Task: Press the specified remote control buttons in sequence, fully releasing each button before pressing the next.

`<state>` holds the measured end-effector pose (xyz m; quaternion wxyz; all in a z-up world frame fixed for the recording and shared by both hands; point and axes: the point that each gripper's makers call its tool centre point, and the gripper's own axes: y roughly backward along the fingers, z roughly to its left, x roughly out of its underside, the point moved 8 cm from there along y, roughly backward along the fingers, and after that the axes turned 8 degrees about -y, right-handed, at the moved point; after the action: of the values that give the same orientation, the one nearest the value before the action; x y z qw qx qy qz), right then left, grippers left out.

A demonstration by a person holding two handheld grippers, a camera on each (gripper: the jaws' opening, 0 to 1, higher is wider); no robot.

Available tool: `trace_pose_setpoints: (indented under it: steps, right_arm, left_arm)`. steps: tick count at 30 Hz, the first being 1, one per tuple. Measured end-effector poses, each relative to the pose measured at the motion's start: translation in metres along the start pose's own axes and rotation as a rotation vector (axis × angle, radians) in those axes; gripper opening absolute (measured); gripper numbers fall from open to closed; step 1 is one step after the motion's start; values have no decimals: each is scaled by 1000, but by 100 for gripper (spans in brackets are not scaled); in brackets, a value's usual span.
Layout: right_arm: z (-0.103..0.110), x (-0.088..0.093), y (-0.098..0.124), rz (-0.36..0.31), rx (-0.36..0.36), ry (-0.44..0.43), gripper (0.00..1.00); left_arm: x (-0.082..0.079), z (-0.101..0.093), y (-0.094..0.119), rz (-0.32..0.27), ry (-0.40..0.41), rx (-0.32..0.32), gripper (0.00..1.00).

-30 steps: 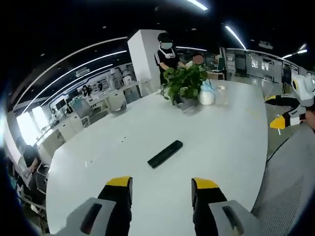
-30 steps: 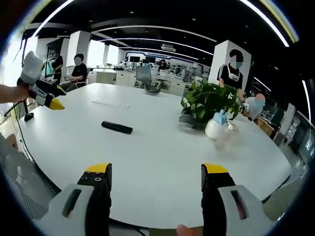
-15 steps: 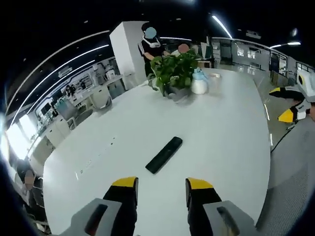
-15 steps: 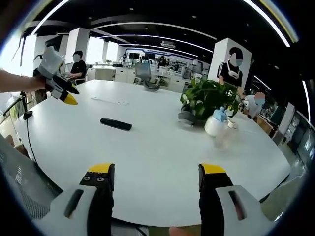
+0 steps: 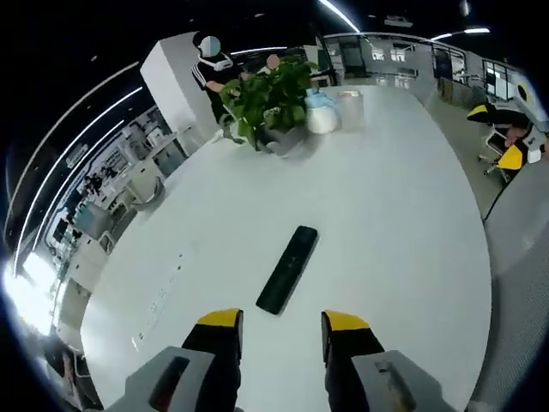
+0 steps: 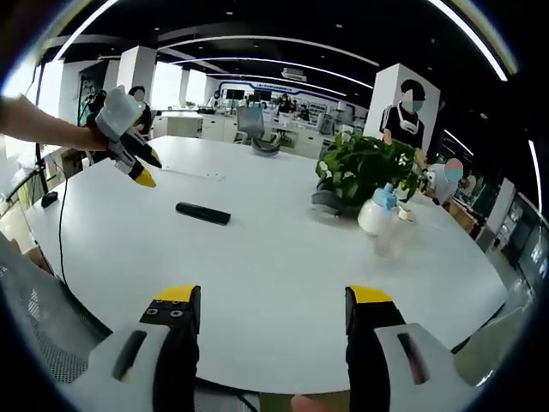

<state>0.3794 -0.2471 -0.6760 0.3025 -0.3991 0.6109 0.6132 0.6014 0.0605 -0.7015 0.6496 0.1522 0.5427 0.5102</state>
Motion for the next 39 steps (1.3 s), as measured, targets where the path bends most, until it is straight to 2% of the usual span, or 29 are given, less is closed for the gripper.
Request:
trace_pose_setpoints:
  steps: [10, 15, 23, 27, 33, 35, 37, 39]
  right_arm:
    - [-2, 1, 0, 4, 3, -12, 69]
    - [-3, 2, -1, 12, 6, -13, 69]
    - [-5, 0, 1, 3, 22, -15, 66]
    - [-2, -7, 3, -30, -2, -13, 68]
    - [4, -17, 6, -37, -23, -14, 69]
    - [13, -30, 10, -92, -64, -51, 70]
    - [23, -37, 15, -116, -109, -91, 71]
    - [33, -43, 20, -116, -122, -88, 70]
  left_arm:
    - [-3, 4, -31, 55, -91, 50, 35]
    - [1, 9, -49, 83, -96, 86, 36]
    - [1, 15, -70, 104, -86, 106, 36]
    - [0, 18, -80, 116, -89, 125, 37]
    - [0, 24, -90, 136, -131, 132, 37]
    - [2, 26, -93, 148, -126, 150, 38]
    - [4, 27, -96, 158, -130, 160, 38]
    - [5, 28, -98, 162, -122, 170, 38]
